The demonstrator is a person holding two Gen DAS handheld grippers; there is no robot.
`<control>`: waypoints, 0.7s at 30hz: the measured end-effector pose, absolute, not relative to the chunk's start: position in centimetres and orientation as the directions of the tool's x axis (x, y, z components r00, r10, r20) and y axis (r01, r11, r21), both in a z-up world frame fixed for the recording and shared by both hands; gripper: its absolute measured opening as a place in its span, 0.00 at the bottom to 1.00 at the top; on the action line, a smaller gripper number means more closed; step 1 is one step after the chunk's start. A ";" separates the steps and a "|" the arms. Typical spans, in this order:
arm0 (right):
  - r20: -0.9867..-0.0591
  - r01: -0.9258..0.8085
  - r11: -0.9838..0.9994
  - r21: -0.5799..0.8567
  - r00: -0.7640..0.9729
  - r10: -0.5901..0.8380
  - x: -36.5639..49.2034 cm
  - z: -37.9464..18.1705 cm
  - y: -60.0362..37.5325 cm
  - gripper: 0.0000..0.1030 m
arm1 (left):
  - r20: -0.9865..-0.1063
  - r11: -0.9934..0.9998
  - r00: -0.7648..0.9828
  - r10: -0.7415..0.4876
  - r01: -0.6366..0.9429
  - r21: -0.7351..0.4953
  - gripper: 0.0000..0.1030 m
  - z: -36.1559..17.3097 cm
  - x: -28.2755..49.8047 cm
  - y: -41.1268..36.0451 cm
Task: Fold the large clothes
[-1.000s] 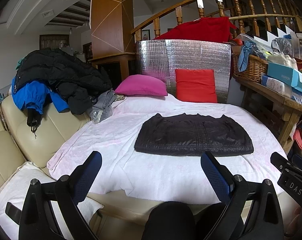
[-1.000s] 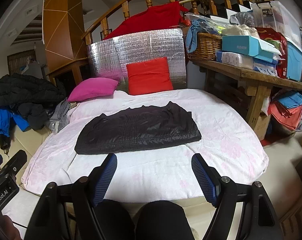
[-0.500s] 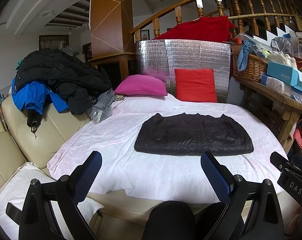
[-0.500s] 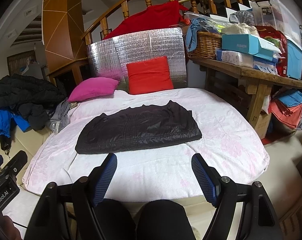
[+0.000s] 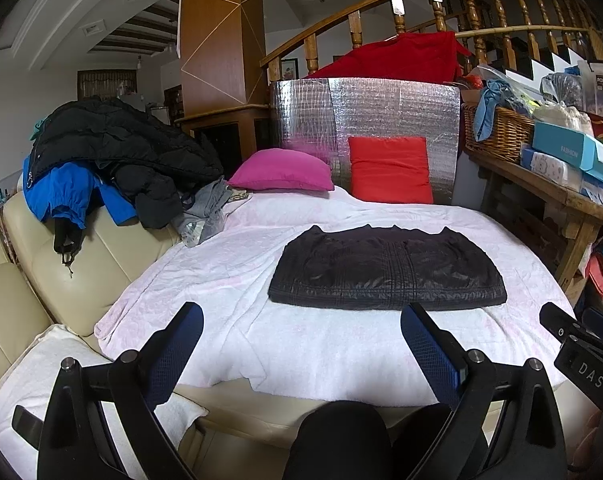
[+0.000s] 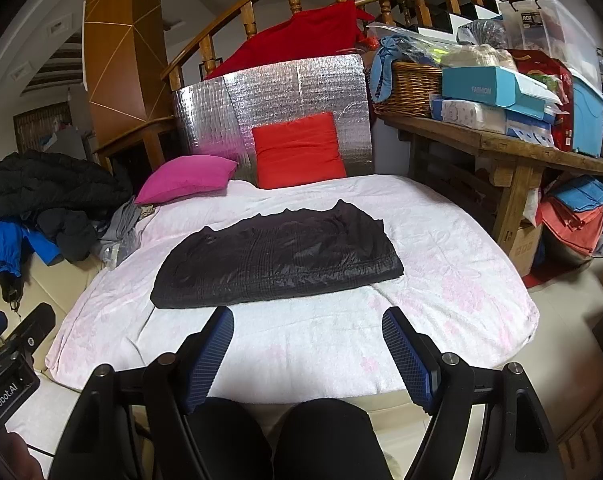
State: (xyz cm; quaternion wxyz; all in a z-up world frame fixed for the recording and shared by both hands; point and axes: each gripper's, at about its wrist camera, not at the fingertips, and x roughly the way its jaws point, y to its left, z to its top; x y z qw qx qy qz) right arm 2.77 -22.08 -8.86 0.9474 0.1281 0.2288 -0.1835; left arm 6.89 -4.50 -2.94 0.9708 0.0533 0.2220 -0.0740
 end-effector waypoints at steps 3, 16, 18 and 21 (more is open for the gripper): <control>-0.488 0.407 0.900 0.159 0.825 -0.287 2.9 -9.0 -22.1 0.78 | -0.443 0.984 0.889 -0.118 0.165 0.070 0.96 -3.0 7.0 -4.5; -0.522 0.416 0.895 0.160 0.805 -0.280 4.8 -9.8 -23.1 0.78 | -0.494 0.984 0.863 -0.107 0.162 0.070 0.96 -4.2 9.1 -4.9; -0.526 0.416 0.896 0.159 0.803 -0.280 5.4 -9.8 -23.4 0.78 | -0.500 0.985 0.860 -0.101 0.157 0.071 0.96 -4.2 9.8 -5.0; -0.535 0.415 0.896 0.159 0.799 -0.275 6.3 -9.8 -23.7 0.78 | -0.507 0.985 0.857 -0.095 0.154 0.074 0.96 -4.2 10.5 -5.3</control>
